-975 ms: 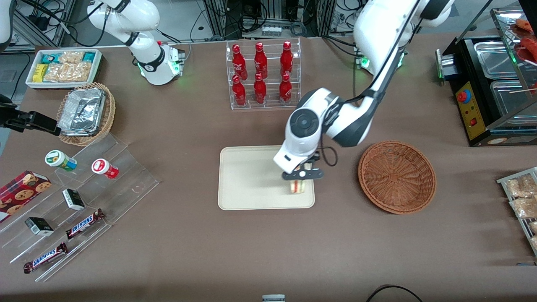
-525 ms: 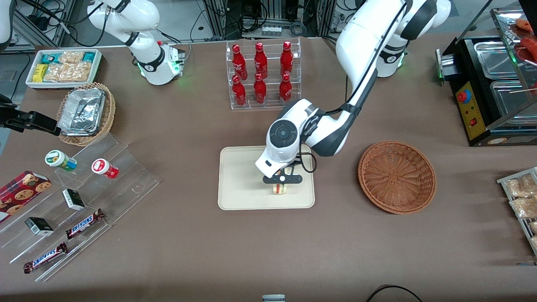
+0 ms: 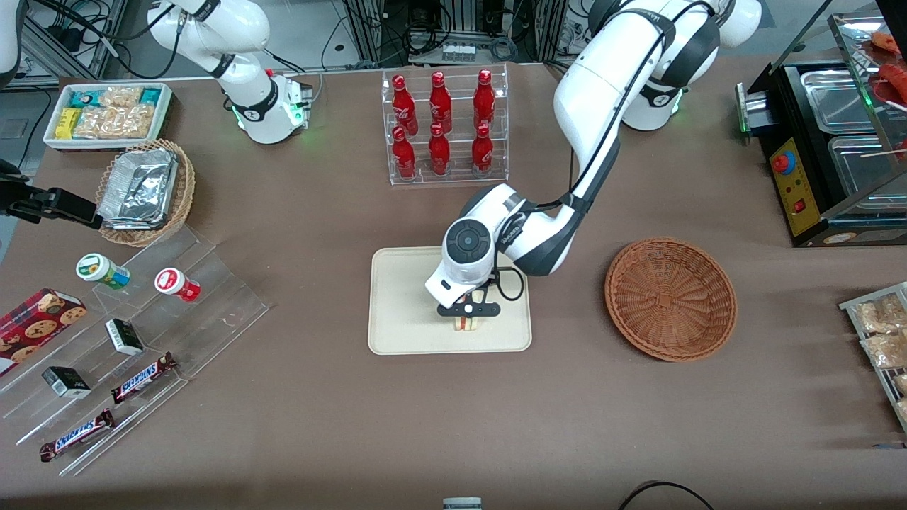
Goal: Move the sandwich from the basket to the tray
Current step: 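Carry the sandwich over the cream tray with the left gripper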
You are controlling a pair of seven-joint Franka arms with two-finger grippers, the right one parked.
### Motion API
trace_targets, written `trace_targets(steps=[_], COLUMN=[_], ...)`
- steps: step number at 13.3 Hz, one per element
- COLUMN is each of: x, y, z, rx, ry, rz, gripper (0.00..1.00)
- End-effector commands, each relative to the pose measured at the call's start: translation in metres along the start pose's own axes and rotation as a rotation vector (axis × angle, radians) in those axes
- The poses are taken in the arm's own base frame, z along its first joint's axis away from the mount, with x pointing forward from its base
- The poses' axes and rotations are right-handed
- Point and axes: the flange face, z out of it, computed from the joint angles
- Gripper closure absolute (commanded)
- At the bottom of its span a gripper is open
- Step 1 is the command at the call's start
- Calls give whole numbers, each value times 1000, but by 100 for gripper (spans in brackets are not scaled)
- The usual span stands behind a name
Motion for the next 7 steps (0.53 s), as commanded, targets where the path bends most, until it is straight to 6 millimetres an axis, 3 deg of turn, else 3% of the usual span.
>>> trace_targets(steps=[1, 2, 3, 4, 7], x=[0, 0, 0, -1, -2], y=[9, 9, 8, 9, 11], z=[3, 3, 3, 3, 3], rx=[3, 2, 4, 5, 5], ry=[14, 13, 13, 15, 15], rz=[-23, -33, -39, -39, -45], gripper=[100, 73, 22, 0, 0])
